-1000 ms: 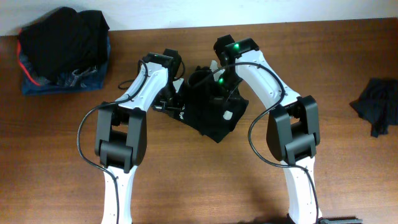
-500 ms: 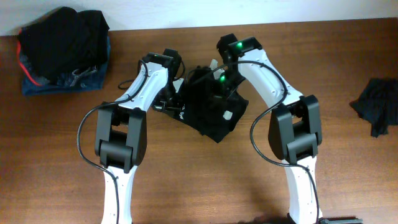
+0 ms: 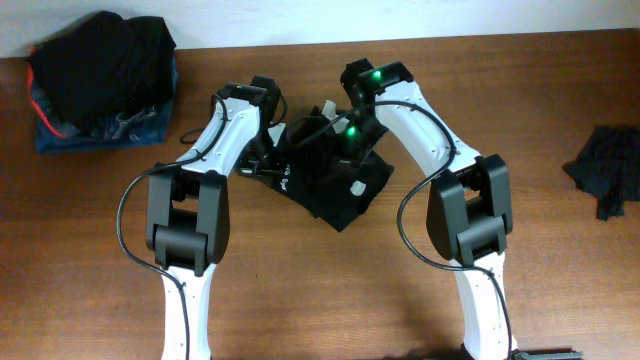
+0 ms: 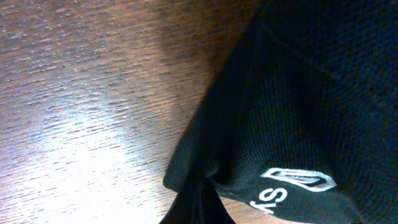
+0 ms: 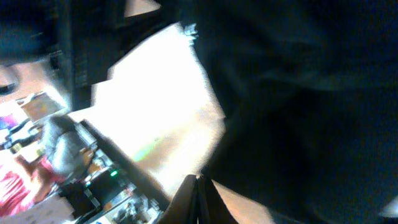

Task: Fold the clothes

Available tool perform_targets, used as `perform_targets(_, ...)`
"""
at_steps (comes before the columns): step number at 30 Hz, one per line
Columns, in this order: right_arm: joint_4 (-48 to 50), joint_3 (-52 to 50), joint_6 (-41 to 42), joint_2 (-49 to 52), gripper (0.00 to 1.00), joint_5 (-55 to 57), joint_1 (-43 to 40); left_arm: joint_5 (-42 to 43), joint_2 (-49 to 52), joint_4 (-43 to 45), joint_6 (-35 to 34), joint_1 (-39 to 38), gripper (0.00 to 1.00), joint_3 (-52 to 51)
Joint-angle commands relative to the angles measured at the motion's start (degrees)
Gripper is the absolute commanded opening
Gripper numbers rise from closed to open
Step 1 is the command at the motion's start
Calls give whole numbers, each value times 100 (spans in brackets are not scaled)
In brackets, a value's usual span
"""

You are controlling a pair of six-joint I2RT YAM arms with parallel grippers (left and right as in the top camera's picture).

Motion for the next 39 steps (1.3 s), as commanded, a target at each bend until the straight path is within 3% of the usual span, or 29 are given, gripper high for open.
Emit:
perform_targets(1, 15, 122, -455, -229, 4, -1075, -59, -168, -13, 4, -83, 55, 1, -52)
perform_targets(7, -151, 424, -450, -229, 4, -1051, -179, -168, -13, 11, -83, 57, 1, -52)
perform_targets(14, -122, 378, -186, -227, 4, 321, 76, -168, -13, 13, -83, 57, 1, -52)
perform_targets(29, 120, 376, 203, 133, 4, 1314, 308, -168, -13, -52, -83, 57, 1, -52)
perform_targets(32, 282, 317, 511, 227, 4, 1928, 293, -170, -13, -103, -81, 57, 1, -52)
perform_targets(39, 341, 267, 575, 240, 4, 1963, 92, -170, -13, -111, -81, 57, 1, -52)
